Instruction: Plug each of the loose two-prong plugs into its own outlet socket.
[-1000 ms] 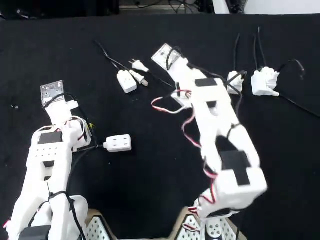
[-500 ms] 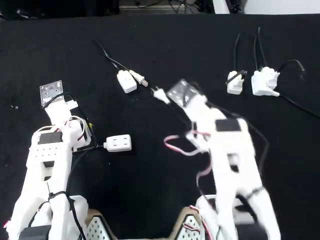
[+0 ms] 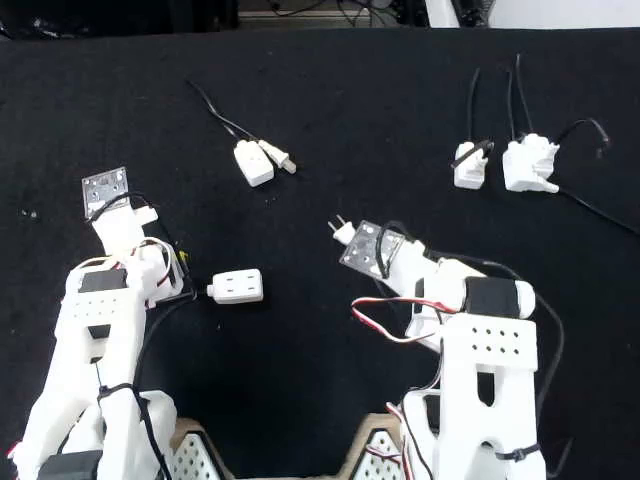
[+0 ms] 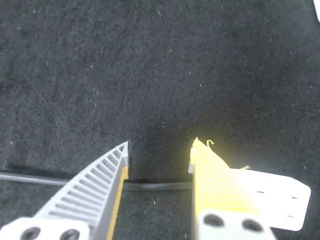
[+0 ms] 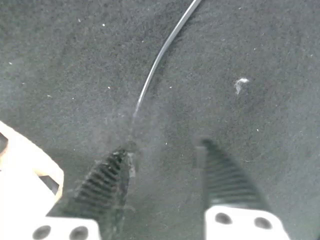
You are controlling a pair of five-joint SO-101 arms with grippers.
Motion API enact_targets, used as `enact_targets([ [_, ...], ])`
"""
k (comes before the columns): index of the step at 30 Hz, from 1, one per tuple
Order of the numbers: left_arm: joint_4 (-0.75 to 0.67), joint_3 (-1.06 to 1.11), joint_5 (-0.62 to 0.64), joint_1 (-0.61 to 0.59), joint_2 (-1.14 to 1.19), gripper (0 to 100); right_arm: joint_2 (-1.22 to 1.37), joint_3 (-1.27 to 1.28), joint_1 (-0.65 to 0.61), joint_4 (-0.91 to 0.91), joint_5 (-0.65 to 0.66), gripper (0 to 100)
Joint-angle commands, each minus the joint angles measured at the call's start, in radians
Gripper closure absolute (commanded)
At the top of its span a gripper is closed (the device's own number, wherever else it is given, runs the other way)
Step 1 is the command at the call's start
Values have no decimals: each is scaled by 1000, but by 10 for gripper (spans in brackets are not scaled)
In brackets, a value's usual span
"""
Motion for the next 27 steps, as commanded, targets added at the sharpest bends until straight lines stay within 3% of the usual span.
enact_targets([
  [1, -15, -7, -2, -10, -26, 790, -7, -97, 15, 11, 9, 763],
  [5, -15, -10, -2, -10, -26, 790, 5, -153, -72, -41, -221, 804],
  [8, -15, -8, -2, -10, -26, 790, 79, -137, -170, -178, -440, 811],
  [11, -14, -5, -2, -10, -26, 790, 220, -131, -250, -327, -575, 811],
  [18, -14, -5, -2, -10, -26, 790, 536, -140, -319, -612, -651, 809],
  [27, -14, -5, -2, -10, -26, 790, 638, -137, -341, -802, -721, 811],
])
